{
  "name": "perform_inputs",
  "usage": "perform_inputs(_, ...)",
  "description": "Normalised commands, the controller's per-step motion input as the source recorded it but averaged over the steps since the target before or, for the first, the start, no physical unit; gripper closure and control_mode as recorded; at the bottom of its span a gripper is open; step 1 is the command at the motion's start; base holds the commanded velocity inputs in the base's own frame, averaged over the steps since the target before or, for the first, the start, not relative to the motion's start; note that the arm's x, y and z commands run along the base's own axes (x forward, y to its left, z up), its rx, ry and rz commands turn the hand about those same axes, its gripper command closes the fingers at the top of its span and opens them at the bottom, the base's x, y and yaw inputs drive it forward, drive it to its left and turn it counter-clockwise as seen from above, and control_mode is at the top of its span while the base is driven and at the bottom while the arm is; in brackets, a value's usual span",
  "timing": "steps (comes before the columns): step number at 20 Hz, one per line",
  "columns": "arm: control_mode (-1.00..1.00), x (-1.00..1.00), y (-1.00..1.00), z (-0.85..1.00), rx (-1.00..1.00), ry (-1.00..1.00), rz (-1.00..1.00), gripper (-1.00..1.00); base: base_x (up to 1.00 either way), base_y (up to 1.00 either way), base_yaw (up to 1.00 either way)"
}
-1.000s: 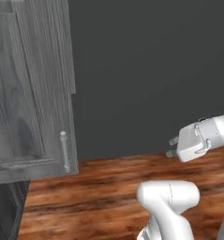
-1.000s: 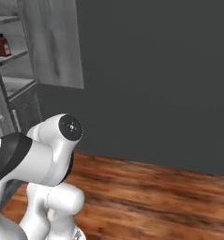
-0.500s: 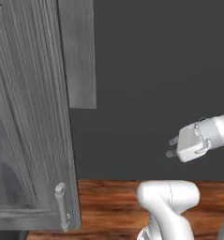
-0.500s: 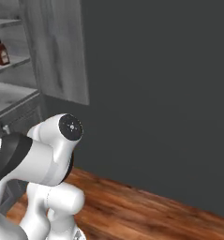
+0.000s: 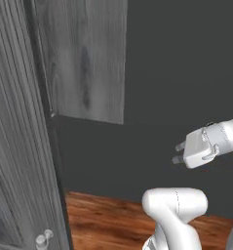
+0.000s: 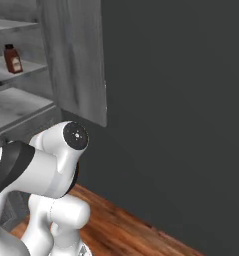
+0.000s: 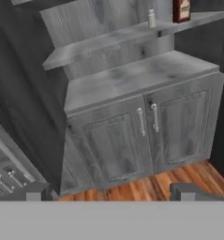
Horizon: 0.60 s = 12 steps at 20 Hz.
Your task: Collect the paprika, mayonnaise, and shaker from the cabinet and place them next to the stove.
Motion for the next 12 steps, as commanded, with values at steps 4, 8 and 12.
perform_inputs(4, 1.00, 0.00, 0.00, 0.00, 0.00, 0.00, 0.00, -1.00, 0.33, -0.49, 0.38)
perform_inputs(8, 1.00, 0.00, 0.00, 0.00, 0.00, 0.00, 0.00, -1.00, 0.42, -0.40, 0.37)
perform_inputs(12, 1.00, 0.00, 0.00, 0.00, 0.00, 0.00, 0.00, -1.00, 0.53, -0.26, 0.37)
